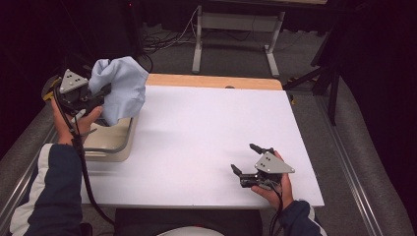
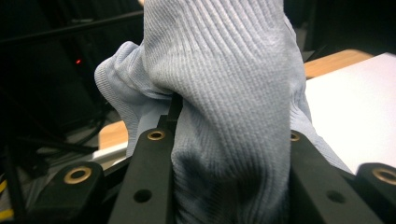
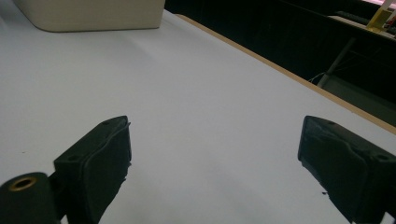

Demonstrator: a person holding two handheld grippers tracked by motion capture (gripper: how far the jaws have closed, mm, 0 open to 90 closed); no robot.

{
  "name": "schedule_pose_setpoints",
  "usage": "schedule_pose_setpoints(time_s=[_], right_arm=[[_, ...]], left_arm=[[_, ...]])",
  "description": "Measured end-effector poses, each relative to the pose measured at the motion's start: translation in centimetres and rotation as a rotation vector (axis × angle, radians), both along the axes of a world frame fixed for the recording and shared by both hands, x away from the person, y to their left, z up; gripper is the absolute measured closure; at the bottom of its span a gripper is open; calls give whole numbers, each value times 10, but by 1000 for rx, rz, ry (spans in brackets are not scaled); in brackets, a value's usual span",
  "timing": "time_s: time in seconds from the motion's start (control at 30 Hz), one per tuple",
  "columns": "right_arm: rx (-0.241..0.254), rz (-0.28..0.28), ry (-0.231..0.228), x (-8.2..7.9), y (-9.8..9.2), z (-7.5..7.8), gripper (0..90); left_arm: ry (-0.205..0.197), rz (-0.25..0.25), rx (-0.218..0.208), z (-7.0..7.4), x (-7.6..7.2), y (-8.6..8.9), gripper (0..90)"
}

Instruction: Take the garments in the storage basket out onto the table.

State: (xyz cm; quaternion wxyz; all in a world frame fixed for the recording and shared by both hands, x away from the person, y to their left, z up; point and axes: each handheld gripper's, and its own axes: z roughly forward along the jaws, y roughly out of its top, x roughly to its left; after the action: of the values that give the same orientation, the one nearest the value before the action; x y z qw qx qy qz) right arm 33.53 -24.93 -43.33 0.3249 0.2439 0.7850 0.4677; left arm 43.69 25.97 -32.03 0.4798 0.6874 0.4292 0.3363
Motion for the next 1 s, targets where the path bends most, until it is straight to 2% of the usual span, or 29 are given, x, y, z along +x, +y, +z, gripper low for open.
schedule_pose_setpoints(time_s=[0.1, 0.37, 0.47, 0.57, 0.6, 0.63, 0.67, 0.77, 1.0], right_arm=[[2, 1, 1, 0, 0, 0, 103], [4, -3, -4, 0, -2, 1, 103], [8, -7, -5, 0, -2, 1, 103], [6, -7, -7, 0, -3, 1, 103], [7, -6, -7, 0, -3, 2, 103], [6, -7, -8, 0, -3, 2, 103], [6, -7, -8, 0, -3, 2, 103], [8, -9, -19, -1, -3, 3, 106], [18, -14, -18, -1, -5, 4, 106]], left_arm=[[-20, -29, 3, 6, -3, -10, 710], [-36, -106, -3, 12, -9, -36, 707], [-41, -165, 5, 13, -12, -57, 707], [-41, -200, 7, 12, -13, -72, 706], [-41, -200, 7, 12, -13, -72, 706], [-38, -219, 12, 10, -12, -80, 706], [-38, -219, 12, 10, -12, -80, 706], [-23, -260, 10, 4, -11, -98, 706], [-9, -307, 12, -3, -10, -119, 704]])
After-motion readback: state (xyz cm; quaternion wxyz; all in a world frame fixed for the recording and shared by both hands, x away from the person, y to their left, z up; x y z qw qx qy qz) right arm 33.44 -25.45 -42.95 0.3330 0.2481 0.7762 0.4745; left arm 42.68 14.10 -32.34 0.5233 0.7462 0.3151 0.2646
